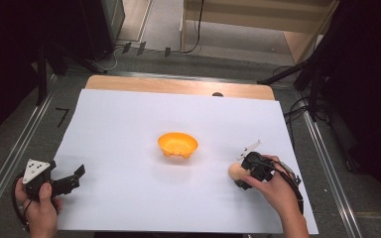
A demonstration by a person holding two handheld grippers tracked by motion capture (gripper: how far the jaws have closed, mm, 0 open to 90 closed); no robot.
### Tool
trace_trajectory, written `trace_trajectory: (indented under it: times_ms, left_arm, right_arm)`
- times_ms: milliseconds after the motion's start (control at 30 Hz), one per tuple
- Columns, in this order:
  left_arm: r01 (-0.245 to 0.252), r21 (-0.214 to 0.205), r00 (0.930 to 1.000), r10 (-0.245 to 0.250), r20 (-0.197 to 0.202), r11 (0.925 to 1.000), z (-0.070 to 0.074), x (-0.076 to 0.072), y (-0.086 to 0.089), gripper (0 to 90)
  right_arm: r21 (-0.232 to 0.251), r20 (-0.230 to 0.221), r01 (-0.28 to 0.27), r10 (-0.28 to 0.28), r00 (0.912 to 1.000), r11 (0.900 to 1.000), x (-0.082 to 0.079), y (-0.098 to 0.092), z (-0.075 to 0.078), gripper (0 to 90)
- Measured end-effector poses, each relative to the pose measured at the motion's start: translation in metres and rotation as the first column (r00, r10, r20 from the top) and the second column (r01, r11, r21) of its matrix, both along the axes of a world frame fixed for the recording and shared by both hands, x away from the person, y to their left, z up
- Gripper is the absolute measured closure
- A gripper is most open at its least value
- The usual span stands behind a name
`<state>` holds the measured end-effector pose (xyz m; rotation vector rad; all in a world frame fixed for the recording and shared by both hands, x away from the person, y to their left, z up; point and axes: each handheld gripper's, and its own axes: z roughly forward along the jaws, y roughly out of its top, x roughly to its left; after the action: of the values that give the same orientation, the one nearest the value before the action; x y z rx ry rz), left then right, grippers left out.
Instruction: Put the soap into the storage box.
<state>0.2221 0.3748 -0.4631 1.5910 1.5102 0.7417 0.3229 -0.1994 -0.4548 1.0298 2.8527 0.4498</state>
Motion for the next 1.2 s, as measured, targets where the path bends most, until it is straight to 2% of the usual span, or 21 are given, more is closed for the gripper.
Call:
trace_trajectory:
  times_ms: [300,567,667,833,1033,1200]
  left_arm:
    - [-0.002,-0.003,1.0000,0.002,-0.003,1.0000,0.000,0.000,0.000,0.1]
    - [-0.004,-0.006,1.0000,0.003,-0.005,1.0000,0.000,0.000,0.000,0.2]
    - [-0.004,-0.004,1.0000,0.004,-0.004,1.0000,0.000,0.001,0.000,0.2]
    - [-0.005,-0.005,1.0000,0.005,-0.002,1.0000,0.000,0.000,0.000,0.1]
    - [-0.005,-0.006,1.0000,0.005,-0.004,1.0000,0.000,0.000,0.000,0.2]
    - [-0.003,-0.006,1.0000,0.003,-0.004,1.0000,0.000,0.000,0.000,0.1]
  right_arm:
    - [0.027,0.012,0.003,-0.003,0.9999,0.9996,-0.001,-0.003,-0.001,33.0]
    - [0.015,0.015,-0.009,0.009,0.9999,0.9998,-0.001,-0.001,0.001,33.3]
    - [0.043,0.010,-0.009,0.009,0.9999,0.9990,0.000,-0.001,0.004,33.3]
    - [0.054,0.040,-0.050,0.048,0.9980,0.9973,0.000,0.005,0.013,33.3]
    - [0.056,0.091,-0.116,0.110,0.9897,0.9917,0.005,0.018,0.027,33.3]
    - [0.047,0.110,-0.151,0.145,0.9833,0.9875,0.012,0.030,0.040,33.4]
